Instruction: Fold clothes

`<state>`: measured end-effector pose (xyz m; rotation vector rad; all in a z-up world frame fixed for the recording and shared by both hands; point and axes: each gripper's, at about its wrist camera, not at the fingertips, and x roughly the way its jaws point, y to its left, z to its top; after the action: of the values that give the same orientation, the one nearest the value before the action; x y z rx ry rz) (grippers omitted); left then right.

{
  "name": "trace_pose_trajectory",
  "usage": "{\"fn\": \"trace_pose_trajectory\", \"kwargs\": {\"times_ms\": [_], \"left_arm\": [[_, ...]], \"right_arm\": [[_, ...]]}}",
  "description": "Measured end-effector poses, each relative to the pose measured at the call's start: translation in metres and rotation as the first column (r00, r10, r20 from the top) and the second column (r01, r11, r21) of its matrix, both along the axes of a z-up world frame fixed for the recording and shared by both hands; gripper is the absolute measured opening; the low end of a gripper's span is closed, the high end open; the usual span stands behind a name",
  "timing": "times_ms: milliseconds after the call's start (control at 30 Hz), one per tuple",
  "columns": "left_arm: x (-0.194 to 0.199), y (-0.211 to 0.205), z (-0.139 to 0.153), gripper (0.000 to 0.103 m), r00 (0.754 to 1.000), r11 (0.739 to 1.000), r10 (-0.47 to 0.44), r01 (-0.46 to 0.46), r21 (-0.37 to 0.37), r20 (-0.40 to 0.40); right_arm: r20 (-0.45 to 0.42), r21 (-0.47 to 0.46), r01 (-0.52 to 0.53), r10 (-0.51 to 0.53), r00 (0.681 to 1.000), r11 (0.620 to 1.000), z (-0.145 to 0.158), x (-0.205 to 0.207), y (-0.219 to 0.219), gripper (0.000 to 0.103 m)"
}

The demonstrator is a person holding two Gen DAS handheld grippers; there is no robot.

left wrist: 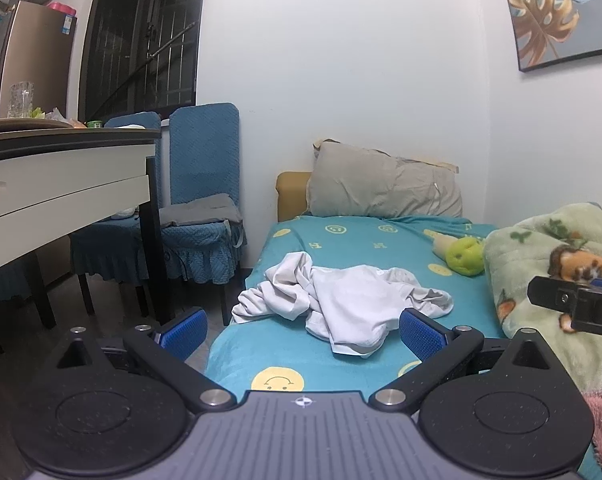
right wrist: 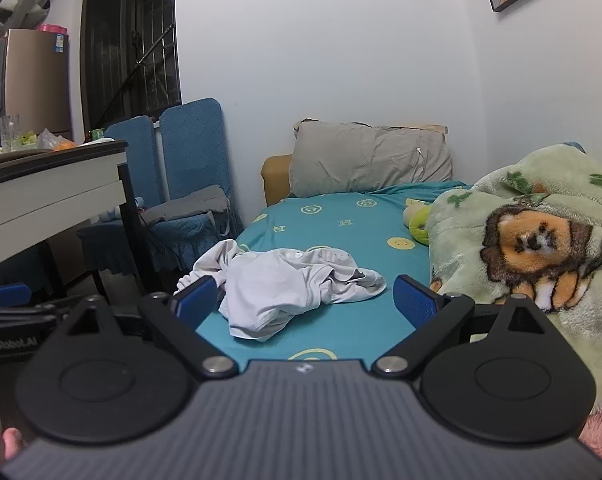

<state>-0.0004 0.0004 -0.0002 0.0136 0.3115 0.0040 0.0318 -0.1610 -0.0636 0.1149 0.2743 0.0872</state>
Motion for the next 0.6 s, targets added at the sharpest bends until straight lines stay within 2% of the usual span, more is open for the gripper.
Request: {"fn": "trace_pose_trajectory", "kwargs": {"times_ms": [200, 600], "left_arm": [[-0.0011, 0.0058, 0.0001, 0.103, 1.000, 1.000, 0.004, -0.004, 0.000, -0.008], [0.0010, 0.0020, 0.0024, 0.103, 1.000, 1.000, 0.014, -0.014, 0.010, -0.014]], "right_arm": [[-0.010, 0.021, 0.005, -0.004, 1.000, 1.000, 0.0013, 0.0066, -0.0048, 0.096], [0.012, 0.001, 0.018, -0.018, 1.000, 1.000, -0.0005, -0.0001, 0.0011, 0.096]]}}
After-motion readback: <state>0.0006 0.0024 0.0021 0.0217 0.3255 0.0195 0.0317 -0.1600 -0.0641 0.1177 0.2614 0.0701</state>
